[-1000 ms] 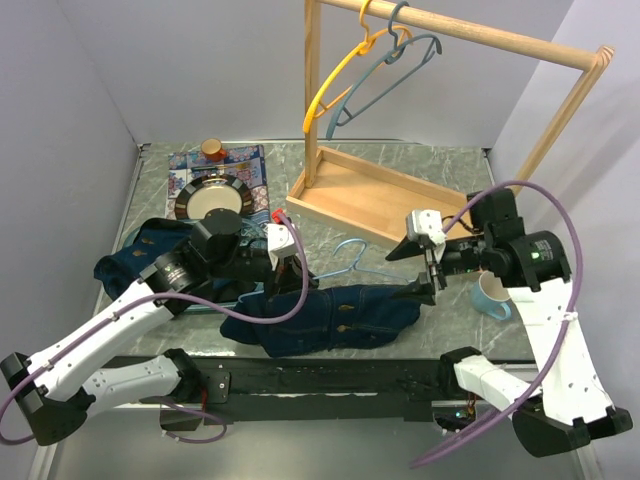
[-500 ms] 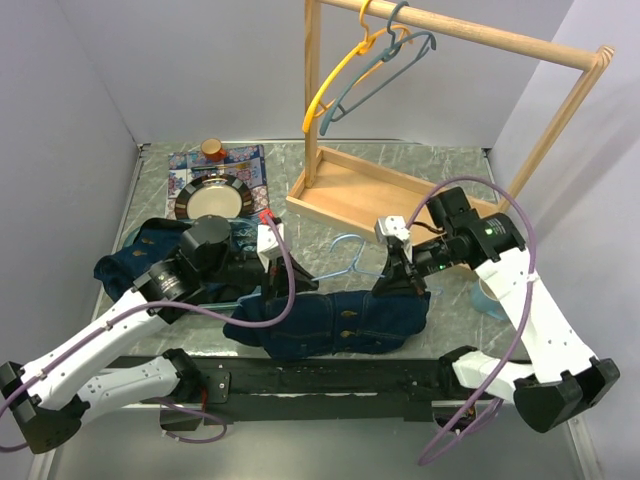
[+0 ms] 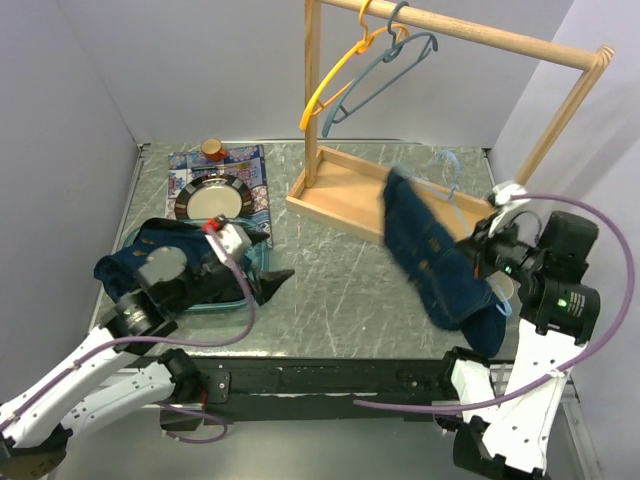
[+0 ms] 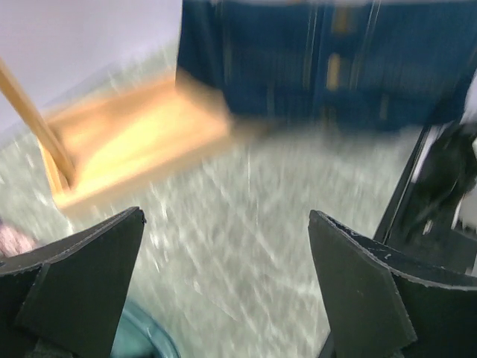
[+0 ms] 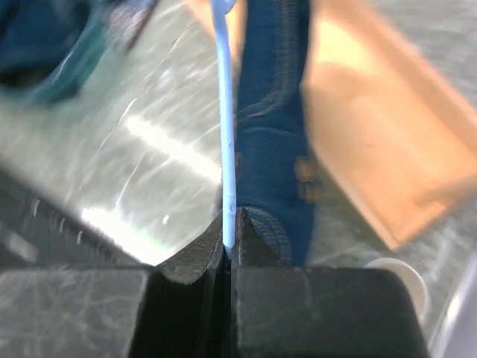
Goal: Place the skirt on the hanger
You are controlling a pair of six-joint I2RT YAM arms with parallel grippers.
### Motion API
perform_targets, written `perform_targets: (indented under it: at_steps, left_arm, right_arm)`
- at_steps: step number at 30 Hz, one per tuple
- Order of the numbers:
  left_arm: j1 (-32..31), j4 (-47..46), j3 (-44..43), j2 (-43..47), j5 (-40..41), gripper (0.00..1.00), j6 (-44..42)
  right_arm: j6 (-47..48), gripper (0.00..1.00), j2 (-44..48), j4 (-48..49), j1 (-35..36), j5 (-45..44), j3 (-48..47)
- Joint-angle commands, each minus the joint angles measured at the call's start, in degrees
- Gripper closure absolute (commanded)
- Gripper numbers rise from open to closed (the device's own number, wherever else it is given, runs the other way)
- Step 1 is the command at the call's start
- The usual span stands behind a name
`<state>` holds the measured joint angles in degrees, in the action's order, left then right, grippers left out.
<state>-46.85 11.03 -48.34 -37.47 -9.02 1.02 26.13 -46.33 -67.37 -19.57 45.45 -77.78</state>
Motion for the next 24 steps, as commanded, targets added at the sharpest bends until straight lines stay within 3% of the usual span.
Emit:
perform_targets:
  at_steps: [1, 8, 15, 24]
  left_arm:
    - [0.1, -1.6, 8.3, 0.9, 1.6, 0.03, 1.4]
    - [0.1, -2.0, 11.2, 4.9, 2.2, 0.03, 2.2]
    - [0.1, -2.0, 11.7, 5.4, -0.2, 0.03, 2.1]
    - [0.1, -1.4, 11.7, 5.0, 0.0, 0.03, 1.8]
  right_arm:
    - [-19.6, 1.0, -2.6, 20.3, -1.3, -7.1, -8.9]
    - [-39.1, 1.0, -17.6, 25.6, -1.3, -15.2, -28.1]
    - [-46.5, 1.0, -22.3, 31.5, -2.4, -22.1, -27.9]
    - [-44.7, 1.0, -28.3, 31.8, -2.8, -26.2, -28.4]
